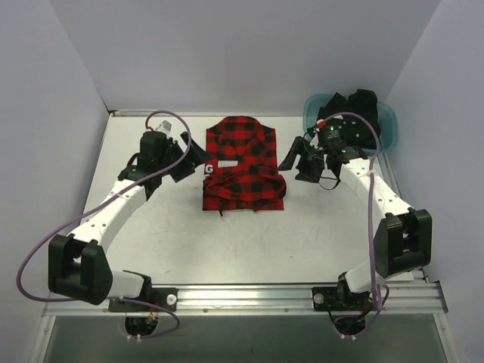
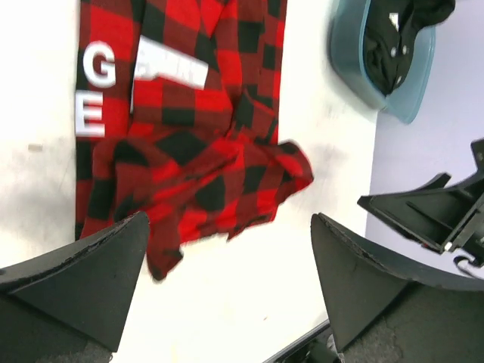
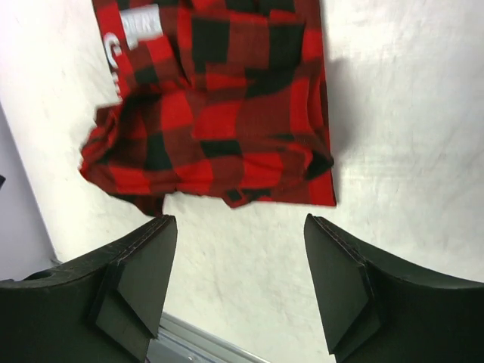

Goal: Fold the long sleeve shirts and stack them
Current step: Fold the shirt

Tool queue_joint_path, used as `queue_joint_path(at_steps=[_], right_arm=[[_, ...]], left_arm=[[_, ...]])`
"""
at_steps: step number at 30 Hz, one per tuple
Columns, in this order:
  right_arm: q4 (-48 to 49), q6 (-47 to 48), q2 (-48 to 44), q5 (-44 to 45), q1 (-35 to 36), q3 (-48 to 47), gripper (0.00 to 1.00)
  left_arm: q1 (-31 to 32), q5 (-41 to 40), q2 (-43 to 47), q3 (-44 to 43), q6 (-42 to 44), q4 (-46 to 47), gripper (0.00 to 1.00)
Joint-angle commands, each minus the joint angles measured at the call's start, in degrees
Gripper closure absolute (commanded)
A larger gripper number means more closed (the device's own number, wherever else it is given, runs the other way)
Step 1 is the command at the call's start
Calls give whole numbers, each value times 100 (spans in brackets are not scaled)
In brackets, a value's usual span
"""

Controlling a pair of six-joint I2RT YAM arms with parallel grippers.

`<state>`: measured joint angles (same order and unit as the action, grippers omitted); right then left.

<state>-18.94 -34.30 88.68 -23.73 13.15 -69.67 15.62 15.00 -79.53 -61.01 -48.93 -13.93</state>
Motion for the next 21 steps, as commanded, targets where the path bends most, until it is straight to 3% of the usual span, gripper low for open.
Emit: queue_joint_path(at_steps=[1, 6, 10, 21], right_arm=[[-189, 257, -316, 421, 398, 497, 32], [214, 170, -571, 816, 786, 1199, 37], [898, -268, -484, 756, 821, 1596, 43], [2157, -1148, 228, 421, 953, 1861, 50]], left_arm=[[345, -472, 507, 677, 314, -461, 3], [1197, -805, 676, 1390, 287, -101, 3], [1759, -973, 342, 1399, 366, 180, 3], [2121, -1307, -677, 934, 551, 444, 13]])
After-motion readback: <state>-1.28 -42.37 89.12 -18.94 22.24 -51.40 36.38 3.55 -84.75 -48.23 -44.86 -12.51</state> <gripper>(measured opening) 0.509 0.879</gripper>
